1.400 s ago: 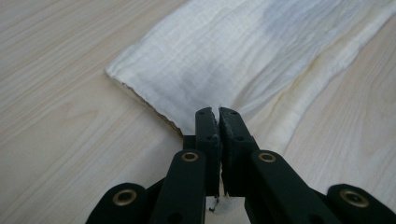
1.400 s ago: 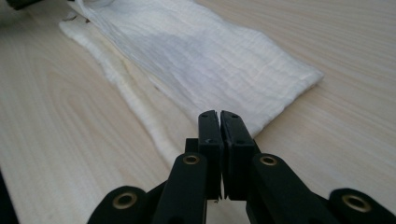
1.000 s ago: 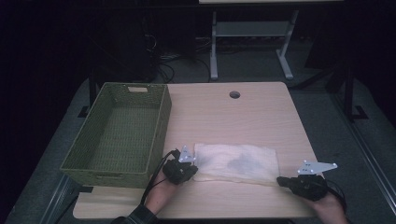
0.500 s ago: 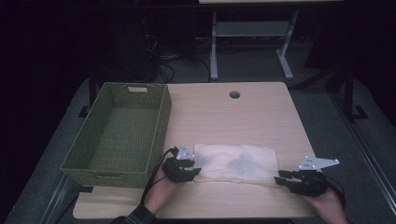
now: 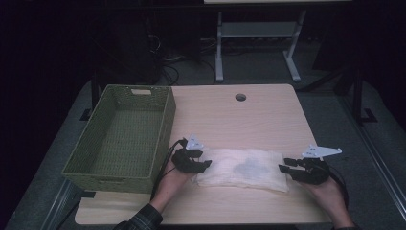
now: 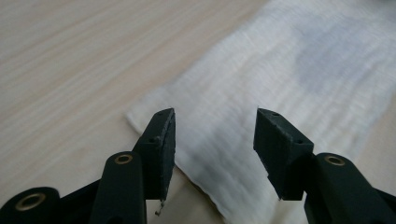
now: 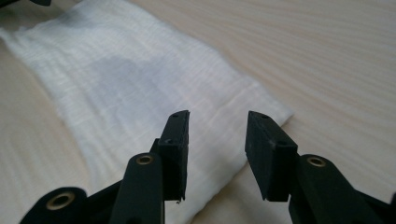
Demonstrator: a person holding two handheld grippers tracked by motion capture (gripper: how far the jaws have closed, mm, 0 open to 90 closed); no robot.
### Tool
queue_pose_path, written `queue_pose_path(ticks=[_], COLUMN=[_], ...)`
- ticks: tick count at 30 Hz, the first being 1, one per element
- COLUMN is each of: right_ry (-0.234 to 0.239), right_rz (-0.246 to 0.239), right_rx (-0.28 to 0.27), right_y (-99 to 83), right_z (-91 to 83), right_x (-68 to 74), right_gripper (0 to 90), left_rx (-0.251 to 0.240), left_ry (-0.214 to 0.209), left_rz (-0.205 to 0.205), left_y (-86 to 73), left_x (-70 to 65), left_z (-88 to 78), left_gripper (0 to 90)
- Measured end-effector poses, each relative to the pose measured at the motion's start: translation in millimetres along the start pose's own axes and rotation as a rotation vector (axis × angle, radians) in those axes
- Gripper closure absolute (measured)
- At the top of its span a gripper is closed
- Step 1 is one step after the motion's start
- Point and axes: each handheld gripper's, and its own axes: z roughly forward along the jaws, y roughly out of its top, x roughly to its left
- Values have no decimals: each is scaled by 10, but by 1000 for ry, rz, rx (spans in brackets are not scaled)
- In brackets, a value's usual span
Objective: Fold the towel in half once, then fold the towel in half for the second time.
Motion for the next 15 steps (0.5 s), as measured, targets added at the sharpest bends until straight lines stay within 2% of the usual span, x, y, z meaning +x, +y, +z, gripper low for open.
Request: queue_pose_path(ticks=[3, 5, 9, 11, 15], right_ry=[-14, -20, -25, -33, -50], right_rz=[3, 7, 24, 30, 33], right_rx=[-7, -14, -28, -10, -31], right_y=[47, 95, 161, 199, 248], right_z=[44, 67, 113, 149, 206], right_x=[-58, -105, -199, -244, -334], right_gripper=[602, 602, 610, 609, 612], left_rx=[-3, -5, -4, -6, -3], left_ry=[13, 18, 36, 44, 73], left_rz=[-4, -21, -15, -19, -42], left_y=[62, 98, 173, 199, 225], left_x=[78, 117, 186, 218, 310], left_z=[35, 64, 119, 140, 217], left_gripper=[480, 473, 475, 480, 484])
